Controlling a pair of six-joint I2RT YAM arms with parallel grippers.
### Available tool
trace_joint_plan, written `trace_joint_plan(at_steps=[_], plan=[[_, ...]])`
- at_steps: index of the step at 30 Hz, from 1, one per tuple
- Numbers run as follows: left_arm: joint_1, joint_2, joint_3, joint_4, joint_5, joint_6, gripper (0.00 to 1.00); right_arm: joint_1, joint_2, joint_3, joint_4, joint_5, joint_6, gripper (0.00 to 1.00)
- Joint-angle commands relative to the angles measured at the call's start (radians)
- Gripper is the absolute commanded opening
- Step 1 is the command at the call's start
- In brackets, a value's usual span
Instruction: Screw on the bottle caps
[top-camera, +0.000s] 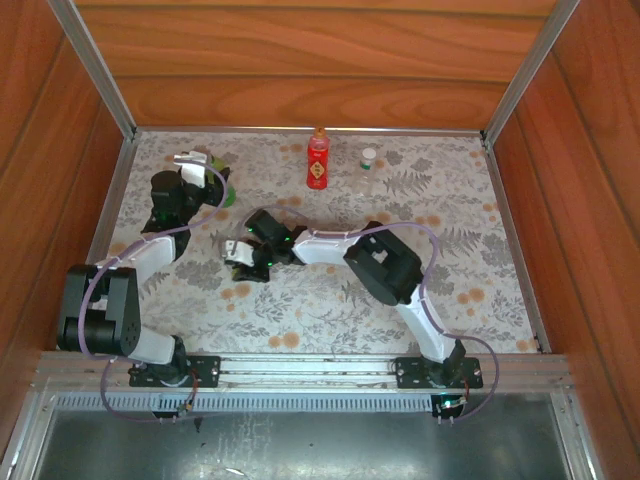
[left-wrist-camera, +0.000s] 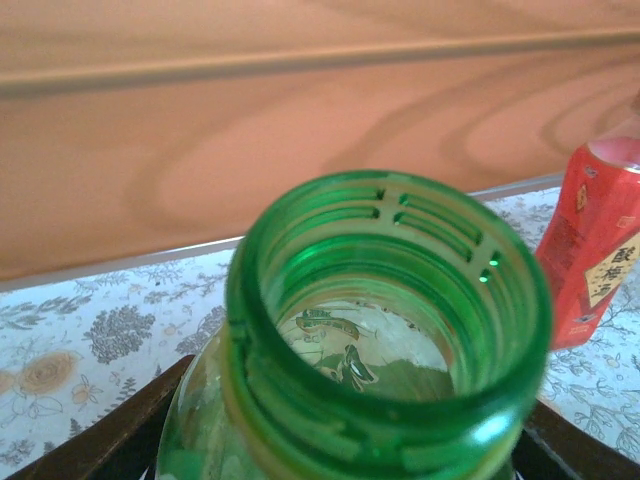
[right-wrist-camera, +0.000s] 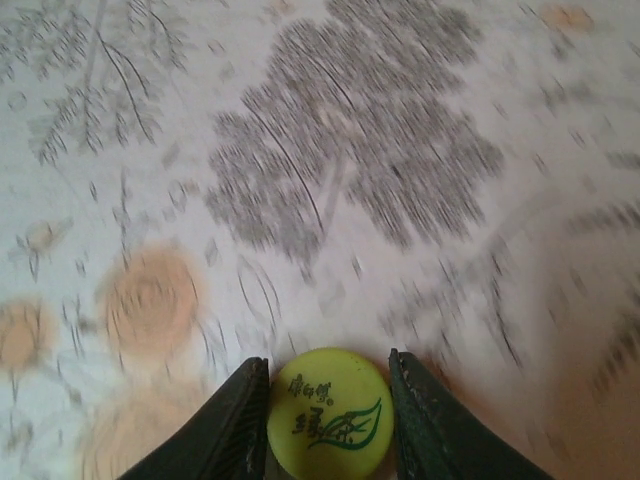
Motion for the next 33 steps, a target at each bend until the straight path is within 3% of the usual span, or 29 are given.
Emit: trace_joint_plan(at_steps=[1,11,20,28,33], plan=[[-0.027,-0.033,-0.013,0.003,0.034,0.044,0.62,-0.075,-0.107,-0.115,0.068,0.058,0.092,0.36],[-0.166,-0.019,-0.016,0.004,0.121,0.063,0.63,-0.275,-0.435,-0.533,0.161,0.235,0.274,0.38],[-0.355,0.081,0.039,0.013,0.203,0.007,0.65,-0.421,-0.664,-0.806,0.209,0.457,0.514,0.38],[-0.490,0.142,0.068,0.033,0.219,0.005,0.65,-0.464,-0.760,-0.928,0.218,0.638,0.715,0.38],[-0.525,0.150,0.053,0.036,0.206,0.023,0.65,-0.471,-0.728,-0.885,0.145,0.691,0.764,0.44]])
